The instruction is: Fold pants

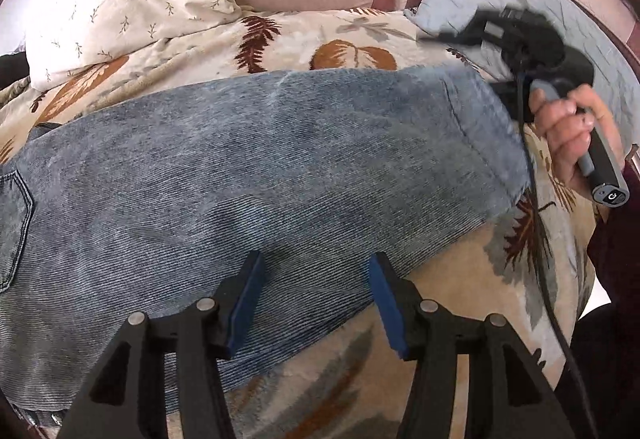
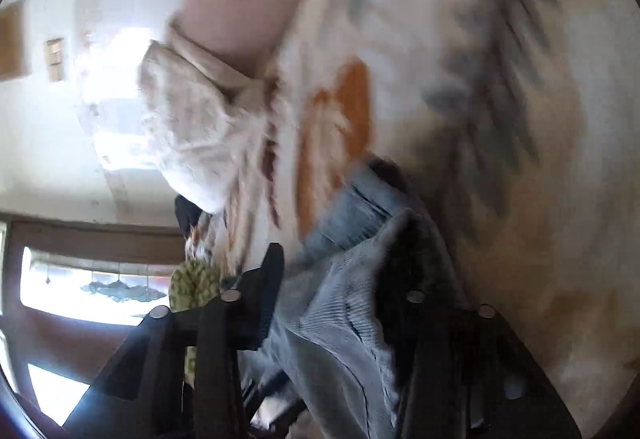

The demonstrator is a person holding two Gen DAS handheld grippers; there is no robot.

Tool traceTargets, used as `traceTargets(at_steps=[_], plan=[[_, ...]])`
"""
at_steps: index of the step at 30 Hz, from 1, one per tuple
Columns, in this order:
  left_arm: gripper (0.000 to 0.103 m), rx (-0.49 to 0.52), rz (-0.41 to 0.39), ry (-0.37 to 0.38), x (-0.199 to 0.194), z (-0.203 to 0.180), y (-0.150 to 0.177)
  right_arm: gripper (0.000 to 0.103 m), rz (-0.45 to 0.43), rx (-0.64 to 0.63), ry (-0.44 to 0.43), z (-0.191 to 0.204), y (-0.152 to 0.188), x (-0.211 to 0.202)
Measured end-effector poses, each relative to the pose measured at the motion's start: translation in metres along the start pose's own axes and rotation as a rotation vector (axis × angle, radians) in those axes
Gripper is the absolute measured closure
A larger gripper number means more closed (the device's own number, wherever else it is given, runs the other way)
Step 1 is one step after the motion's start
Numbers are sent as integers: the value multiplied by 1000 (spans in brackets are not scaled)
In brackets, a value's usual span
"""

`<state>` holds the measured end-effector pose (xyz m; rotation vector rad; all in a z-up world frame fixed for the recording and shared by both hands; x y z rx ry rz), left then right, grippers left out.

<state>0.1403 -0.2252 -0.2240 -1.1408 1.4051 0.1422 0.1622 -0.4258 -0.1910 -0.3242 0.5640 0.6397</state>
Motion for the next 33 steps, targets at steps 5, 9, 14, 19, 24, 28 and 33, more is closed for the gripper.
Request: traceTargets(at_steps=[5, 9, 14, 19, 24, 28, 33], plan=[[42, 7, -13, -12, 2, -2, 1, 66, -196, -116, -122, 37, -16, -18], [42, 11, -14, -26, 2, -2, 1, 57, -222, -15, -32, -5, -28, -1], [42, -66, -12, 5, -4, 3, -3, 54, -182, 75, 12, -19, -31, -13], [42, -158, -91, -28, -35, 28, -17, 44, -291, -80, 72, 21, -21, -69], [42, -217, -151, -155, -73, 75, -10, 41, -139, -141, -50, 51, 21, -29], [42, -337, -126, -296, -92, 140, 21, 43, -44, -107, 66, 21, 41, 21], [54, -381, -123, -312, -92, 175, 50, 82, -105, -133, 92, -12, 29, 21]])
Point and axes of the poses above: each gripper's, at about its wrist camera, not at the fingertips, and x roughly the way its jaws point, z to its left, y to its underside, the point moved 10 cm from there along x, roughly the way its jaws point, and after that the axes turned 5 degrees about y, right-handed, at the moved point
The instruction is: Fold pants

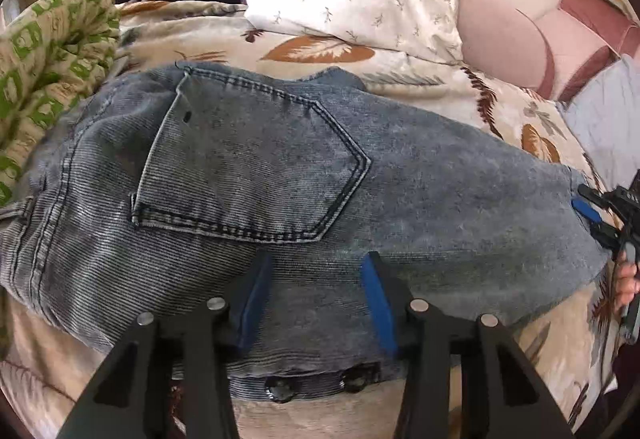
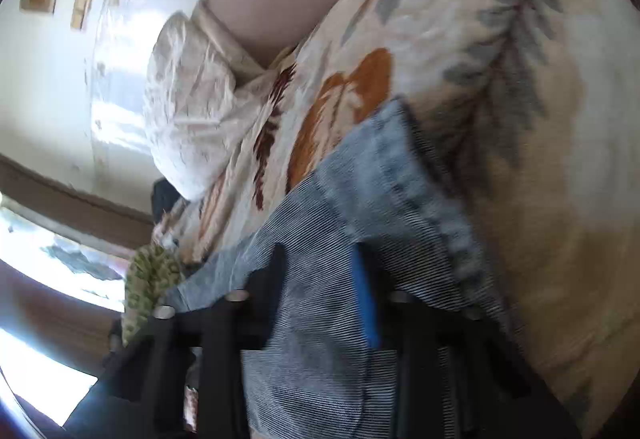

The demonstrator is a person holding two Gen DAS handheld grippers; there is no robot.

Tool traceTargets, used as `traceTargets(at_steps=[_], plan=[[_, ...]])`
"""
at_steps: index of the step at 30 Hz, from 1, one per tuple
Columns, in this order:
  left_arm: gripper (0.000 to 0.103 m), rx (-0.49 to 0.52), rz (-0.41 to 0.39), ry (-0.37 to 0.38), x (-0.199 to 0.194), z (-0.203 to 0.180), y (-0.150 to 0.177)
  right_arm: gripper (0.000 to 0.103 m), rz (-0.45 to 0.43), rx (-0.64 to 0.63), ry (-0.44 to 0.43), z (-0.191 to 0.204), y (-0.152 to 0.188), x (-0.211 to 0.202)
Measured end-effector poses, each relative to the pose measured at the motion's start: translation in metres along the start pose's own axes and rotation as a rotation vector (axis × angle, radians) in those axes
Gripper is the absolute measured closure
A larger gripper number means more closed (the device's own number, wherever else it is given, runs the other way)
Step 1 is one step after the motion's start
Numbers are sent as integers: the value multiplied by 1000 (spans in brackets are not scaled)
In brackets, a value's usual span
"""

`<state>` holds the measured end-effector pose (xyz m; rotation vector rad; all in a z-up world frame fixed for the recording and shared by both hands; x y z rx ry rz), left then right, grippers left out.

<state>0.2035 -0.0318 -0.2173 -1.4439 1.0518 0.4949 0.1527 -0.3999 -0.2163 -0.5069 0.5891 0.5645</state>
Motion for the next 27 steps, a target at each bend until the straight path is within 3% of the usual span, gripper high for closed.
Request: traceTargets(at_steps=[1, 3, 4, 5, 9, 11, 15, 20, 27], plan=[[54, 18, -10, -2, -3, -2, 1, 83, -9, 27, -2, -3, -1, -2], [53, 22, -21, 13, -12, -3, 1, 76, -48, -19, 99, 4, 0, -7], [53, 13, -39, 33, -20, -4, -1, 64, -72, -79, 162, 14, 1, -9], [53, 11, -64, 49, -31, -1, -2, 61, -82, -126, 174, 28, 7, -11], [43, 29, -192, -4, -71, 32, -20, 61, -29, -309, 82, 105, 45, -5], [38, -2, -225, -11, -78, 48, -31, 60, 23, -336, 21, 138, 59, 8], [38, -21, -222, 19, -60, 62, -35, 60, 164, -356, -12, 208, 72, 74], [38, 50, -122, -11, -30, 56, -20, 60, 316, -384, -1, 264, 85, 144], [35, 74, -93, -44, -26, 54, -18, 60, 475, -447, 60, 281, 104, 215]])
Point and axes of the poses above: each gripper's, at about its wrist camera, not at the fingertips, and x roughly the way its jaws point, z to its left, y to its underside, the point moved 10 cm from there along x, roughly the way its jaws point, and after that the axes turned 5 degrees about y, right-handed, at the moved point
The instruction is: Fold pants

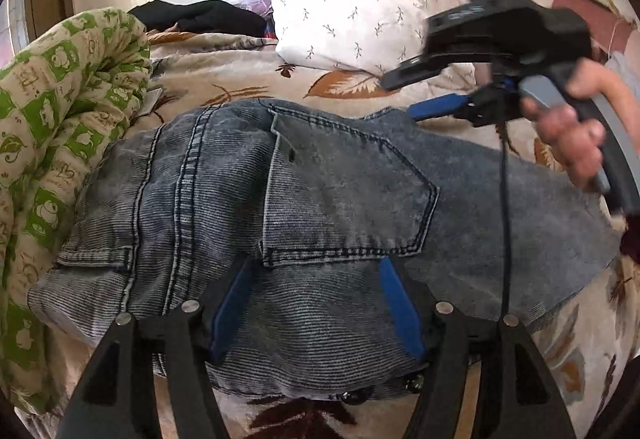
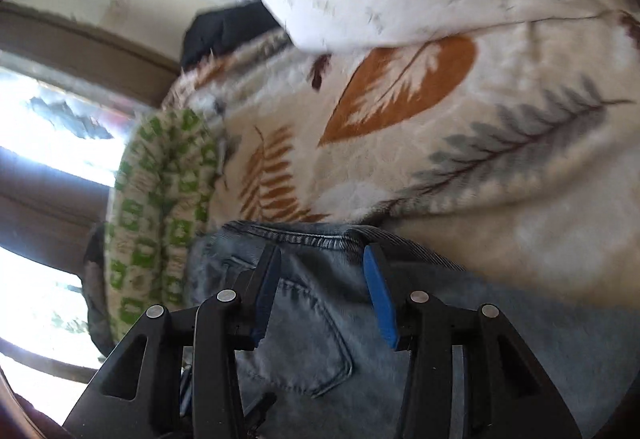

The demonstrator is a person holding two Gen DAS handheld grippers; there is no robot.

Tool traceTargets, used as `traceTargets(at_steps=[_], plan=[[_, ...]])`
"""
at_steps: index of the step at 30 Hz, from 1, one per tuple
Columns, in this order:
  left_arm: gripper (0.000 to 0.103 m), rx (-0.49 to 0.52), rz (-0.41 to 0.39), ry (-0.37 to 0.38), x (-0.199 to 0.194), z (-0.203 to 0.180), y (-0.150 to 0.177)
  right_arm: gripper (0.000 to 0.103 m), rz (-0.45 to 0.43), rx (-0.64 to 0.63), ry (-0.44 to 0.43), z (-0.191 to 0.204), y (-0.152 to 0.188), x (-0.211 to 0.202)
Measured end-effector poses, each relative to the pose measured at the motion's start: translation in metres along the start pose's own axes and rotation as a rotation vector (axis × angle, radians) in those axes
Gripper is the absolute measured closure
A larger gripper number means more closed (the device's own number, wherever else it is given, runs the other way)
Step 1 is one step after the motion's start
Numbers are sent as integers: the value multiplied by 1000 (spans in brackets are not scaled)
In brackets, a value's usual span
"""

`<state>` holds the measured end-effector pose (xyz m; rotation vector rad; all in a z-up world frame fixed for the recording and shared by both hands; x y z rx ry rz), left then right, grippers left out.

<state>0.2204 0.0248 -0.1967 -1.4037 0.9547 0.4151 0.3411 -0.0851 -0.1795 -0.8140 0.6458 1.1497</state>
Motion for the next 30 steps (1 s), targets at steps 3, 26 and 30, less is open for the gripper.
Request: traceTargets(at_steps=[3, 26, 30], plan=[[35, 32, 3, -25, 0, -2, 2, 60, 53, -22, 53, -8, 3, 16], [34, -21, 2, 27, -5, 0, -1, 96, -80, -130, 317, -28, -31, 43], [34, -34, 16, 33, -6, 4, 0, 97, -110, -69, 308, -40, -35, 51]])
Point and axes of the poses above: each gripper's, at about its wrist camera, not at the fingertips, and x roughly the way its jaws point, z to its left, y to its underside, the point moved 10 cm from there along x, roughly the way its jaws point, and after that the axes turned 5 degrees about y, right-handed, at the moved point
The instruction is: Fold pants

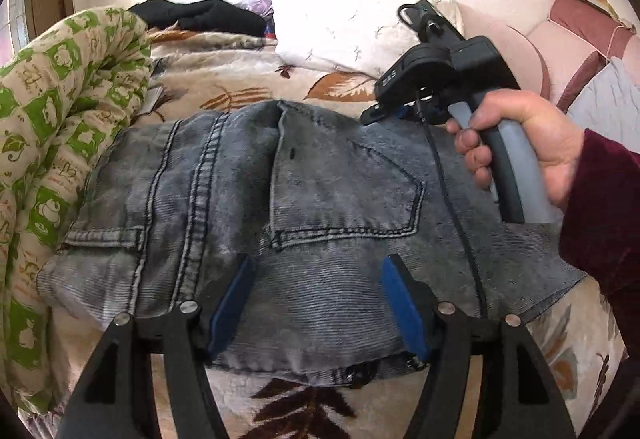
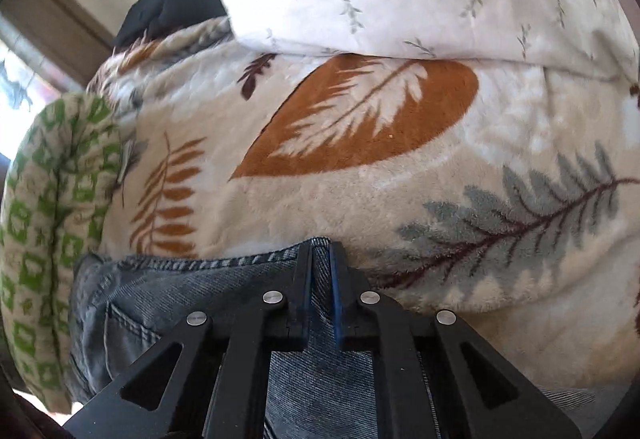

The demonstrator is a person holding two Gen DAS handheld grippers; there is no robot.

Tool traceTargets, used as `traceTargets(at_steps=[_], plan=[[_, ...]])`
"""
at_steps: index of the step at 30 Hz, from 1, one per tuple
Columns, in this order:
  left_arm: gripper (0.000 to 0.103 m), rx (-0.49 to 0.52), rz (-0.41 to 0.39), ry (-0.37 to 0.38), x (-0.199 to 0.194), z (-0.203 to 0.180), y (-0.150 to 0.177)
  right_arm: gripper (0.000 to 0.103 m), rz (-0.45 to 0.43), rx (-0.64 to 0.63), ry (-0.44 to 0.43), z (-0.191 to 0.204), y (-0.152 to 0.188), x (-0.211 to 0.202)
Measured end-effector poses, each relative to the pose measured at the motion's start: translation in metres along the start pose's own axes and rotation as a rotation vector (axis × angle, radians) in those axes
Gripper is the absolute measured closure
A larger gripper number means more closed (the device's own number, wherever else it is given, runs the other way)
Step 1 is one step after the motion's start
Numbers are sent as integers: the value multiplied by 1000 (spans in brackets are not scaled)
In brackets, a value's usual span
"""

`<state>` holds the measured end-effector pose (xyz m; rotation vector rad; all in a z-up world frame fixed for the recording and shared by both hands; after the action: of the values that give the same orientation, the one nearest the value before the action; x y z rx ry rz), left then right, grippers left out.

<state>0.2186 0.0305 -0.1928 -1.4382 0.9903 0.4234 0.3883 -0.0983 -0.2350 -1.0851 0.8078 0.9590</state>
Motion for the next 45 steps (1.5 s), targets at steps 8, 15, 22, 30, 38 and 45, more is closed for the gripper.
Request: traceTargets(at_steps=[8, 15, 22, 30, 38, 45], plan=[[33, 62, 67, -49, 15, 3, 15, 83, 23, 61, 6, -1, -5, -4], [31, 39, 39, 5, -4, -4, 5, 71, -112, 66, -102, 8, -1, -86], [28, 63, 82, -31, 7, -1, 15, 71, -8, 46, -63, 16, 37, -66], [28, 55, 98, -6, 9, 2, 16, 83, 2, 221, -30, -27, 26, -25], [20, -4, -115, -21, -52, 38, -33, 63, -81, 81, 41, -26, 65, -109], [17, -140, -11, -201, -21, 107, -29, 57, -96, -22, 50, 1, 154, -135]])
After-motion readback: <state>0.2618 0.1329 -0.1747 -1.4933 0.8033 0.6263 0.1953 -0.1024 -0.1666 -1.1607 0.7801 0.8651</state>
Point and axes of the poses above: each gripper's, at about its wrist camera, not at the fingertips, and x roughly the way its jaws point, z to its left, y to its underside, the point moved 10 cm from there along x, roughly the way its jaws point, and after that the axes turned 5 degrees about y, right-handed, at the moved point
